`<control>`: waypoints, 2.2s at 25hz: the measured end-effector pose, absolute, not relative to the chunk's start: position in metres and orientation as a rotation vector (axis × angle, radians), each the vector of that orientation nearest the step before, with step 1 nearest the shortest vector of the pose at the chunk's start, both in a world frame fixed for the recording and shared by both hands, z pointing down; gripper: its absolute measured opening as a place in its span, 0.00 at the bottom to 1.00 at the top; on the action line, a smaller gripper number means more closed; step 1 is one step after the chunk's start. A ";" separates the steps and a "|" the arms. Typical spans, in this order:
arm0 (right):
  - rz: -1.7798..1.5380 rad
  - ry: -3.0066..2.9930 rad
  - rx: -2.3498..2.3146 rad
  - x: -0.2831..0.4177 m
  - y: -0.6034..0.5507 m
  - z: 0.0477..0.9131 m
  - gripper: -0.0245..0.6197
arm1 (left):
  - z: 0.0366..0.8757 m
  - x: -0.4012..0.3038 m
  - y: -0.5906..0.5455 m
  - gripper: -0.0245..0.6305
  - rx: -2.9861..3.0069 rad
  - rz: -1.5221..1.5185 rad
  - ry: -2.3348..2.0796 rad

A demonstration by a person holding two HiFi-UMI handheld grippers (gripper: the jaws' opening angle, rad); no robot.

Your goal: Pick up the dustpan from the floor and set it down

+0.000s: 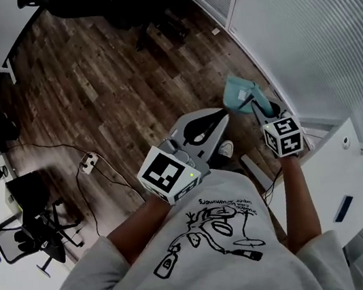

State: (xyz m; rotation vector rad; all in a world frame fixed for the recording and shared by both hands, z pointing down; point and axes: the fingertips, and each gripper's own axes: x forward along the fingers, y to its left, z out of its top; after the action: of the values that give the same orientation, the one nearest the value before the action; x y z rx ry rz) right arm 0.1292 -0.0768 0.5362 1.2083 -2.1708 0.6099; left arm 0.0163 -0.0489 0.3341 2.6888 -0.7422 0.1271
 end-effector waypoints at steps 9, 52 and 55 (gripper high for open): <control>0.544 -2.189 1.226 0.134 -0.071 0.488 0.14 | 0.314 0.020 -0.060 0.04 2.711 0.085 -0.772; 0.484 -2.215 1.379 0.149 -0.063 0.468 0.13 | 0.311 0.025 -0.058 0.04 2.729 0.130 -0.765; 0.471 -2.209 1.380 0.147 -0.066 0.480 0.13 | 0.317 0.022 -0.057 0.04 2.716 0.143 -0.765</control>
State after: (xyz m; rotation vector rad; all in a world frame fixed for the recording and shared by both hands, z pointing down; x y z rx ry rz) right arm 0.1470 -0.0664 0.4804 1.3804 -2.2090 0.4712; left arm 0.0220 -0.0571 0.3169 2.7157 -0.7649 0.1427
